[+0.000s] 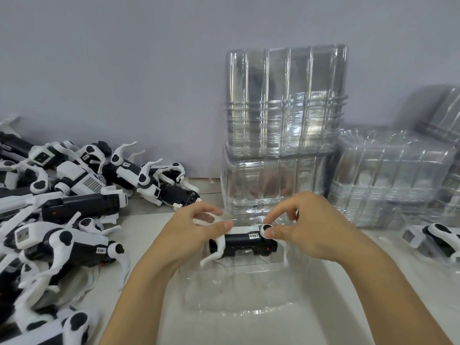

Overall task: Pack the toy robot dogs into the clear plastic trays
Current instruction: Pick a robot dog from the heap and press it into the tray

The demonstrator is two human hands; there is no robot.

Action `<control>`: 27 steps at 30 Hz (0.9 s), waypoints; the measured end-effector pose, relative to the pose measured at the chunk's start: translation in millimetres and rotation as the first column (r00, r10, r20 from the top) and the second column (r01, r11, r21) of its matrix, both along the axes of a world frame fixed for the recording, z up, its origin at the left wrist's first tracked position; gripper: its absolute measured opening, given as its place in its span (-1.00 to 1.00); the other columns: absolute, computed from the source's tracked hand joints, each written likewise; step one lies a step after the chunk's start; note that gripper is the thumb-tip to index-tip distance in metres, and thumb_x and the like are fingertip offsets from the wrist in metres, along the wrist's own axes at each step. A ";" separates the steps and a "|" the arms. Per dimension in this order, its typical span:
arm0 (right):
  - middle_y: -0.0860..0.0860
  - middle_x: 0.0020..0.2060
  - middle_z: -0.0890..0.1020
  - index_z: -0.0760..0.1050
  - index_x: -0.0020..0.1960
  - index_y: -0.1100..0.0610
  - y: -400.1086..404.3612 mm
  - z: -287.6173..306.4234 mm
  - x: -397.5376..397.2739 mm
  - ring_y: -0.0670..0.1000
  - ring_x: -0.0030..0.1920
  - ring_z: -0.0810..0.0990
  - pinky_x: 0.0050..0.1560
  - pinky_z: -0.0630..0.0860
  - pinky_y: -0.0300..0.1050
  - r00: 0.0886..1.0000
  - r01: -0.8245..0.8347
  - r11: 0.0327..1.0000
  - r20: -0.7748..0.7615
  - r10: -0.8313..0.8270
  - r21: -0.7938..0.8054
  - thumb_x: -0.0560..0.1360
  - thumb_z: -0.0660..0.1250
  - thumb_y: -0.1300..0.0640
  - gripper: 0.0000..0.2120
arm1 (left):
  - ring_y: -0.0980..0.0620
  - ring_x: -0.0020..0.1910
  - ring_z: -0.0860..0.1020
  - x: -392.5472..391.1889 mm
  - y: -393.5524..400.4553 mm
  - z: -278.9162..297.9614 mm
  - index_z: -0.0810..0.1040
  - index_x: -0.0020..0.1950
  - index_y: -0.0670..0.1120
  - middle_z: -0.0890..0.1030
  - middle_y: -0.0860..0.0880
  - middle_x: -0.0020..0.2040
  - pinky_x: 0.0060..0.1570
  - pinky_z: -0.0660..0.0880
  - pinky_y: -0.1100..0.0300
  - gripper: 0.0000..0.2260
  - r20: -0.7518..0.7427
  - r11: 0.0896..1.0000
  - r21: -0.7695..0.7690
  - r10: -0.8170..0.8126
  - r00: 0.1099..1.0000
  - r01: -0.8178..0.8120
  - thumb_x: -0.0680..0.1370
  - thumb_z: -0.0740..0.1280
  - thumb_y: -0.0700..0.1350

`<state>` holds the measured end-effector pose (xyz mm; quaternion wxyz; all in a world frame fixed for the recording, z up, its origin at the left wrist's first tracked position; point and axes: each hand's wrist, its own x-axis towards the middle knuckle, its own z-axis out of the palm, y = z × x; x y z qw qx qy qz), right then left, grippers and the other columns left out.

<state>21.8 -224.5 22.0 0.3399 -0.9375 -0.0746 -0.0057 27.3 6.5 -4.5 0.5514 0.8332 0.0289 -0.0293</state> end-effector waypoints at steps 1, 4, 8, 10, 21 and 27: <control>-0.12 -0.14 0.52 0.66 -0.19 -0.27 0.6 -0.1 0.4 -0.15 -0.12 0.50 -0.24 0.32 -0.32 1.000 0.004 1.000 0.000 -0.004 0.005 0.31 0.59 -0.17 -0.86 | 0.13 -0.03 0.59 -0.1 0.2 0.4 0.65 0.03 0.12 0.62 0.05 0.08 -0.14 0.38 0.31 -0.76 -0.005 1.000 -0.002 -0.004 1.000 0.004 0.40 0.55 0.07; -0.12 -0.14 0.52 0.66 -0.20 -0.26 1.3 -0.4 1.3 -0.15 -0.12 0.51 -0.24 0.32 -0.31 1.000 0.007 1.000 -0.002 -0.007 0.010 0.30 0.60 -0.16 -0.85 | 0.11 -0.02 0.59 0.1 1.0 1.5 0.64 0.04 0.12 0.58 0.05 0.09 -0.23 0.42 0.38 -0.72 -0.015 1.000 0.006 -0.023 1.000 0.023 0.37 0.59 0.03; -0.10 -0.13 0.52 0.66 -0.20 -0.24 0.0 0.5 0.5 -0.14 -0.14 0.51 -0.24 0.35 -0.28 1.000 -0.009 1.000 -0.005 0.009 0.004 0.32 0.60 -0.14 -0.86 | 0.13 -0.11 0.58 0.3 1.2 0.9 0.64 0.04 0.12 0.58 0.04 0.07 -0.30 0.40 0.44 -0.69 -0.007 0.999 0.005 -0.032 0.999 0.032 0.34 0.60 0.04; -0.10 -0.18 0.55 0.66 -0.19 -0.25 0.7 2.5 -0.1 -0.15 -0.21 0.51 -0.24 0.37 -0.29 0.999 -0.044 0.999 0.010 0.044 0.019 0.35 0.58 -0.12 -0.89 | 0.14 -0.17 0.58 1.0 0.2 -0.6 0.66 0.00 0.12 0.61 0.02 0.04 -0.21 0.38 0.33 -0.72 0.004 0.999 -0.026 -0.022 1.000 0.022 0.35 0.59 0.06; -0.19 -0.33 0.50 0.69 -0.06 -0.14 19.6 0.9 -1.8 -0.36 -0.32 0.51 -0.43 0.36 -0.47 0.997 -0.075 0.996 0.006 0.076 -0.048 0.47 0.52 0.04 -0.90 | 0.32 -0.23 0.59 4.0 -0.3 -10.3 0.68 -0.04 0.11 0.66 0.21 -0.22 -0.14 0.38 0.32 -0.94 0.077 0.995 -0.102 -0.002 0.997 0.010 0.56 0.42 -0.05; -0.16 -0.29 0.64 0.72 -0.24 -0.11 18.5 1.7 -0.8 -0.36 -0.27 0.54 -0.39 0.40 -0.50 0.995 -0.093 0.996 -0.042 0.092 -0.016 0.45 0.54 0.12 -0.85 | 0.20 -0.03 0.62 4.9 -2.5 -11.7 0.71 -0.12 0.16 0.67 0.10 -0.02 0.01 0.42 0.26 -0.87 0.075 0.992 -0.122 0.055 0.996 -0.046 0.57 0.40 -0.02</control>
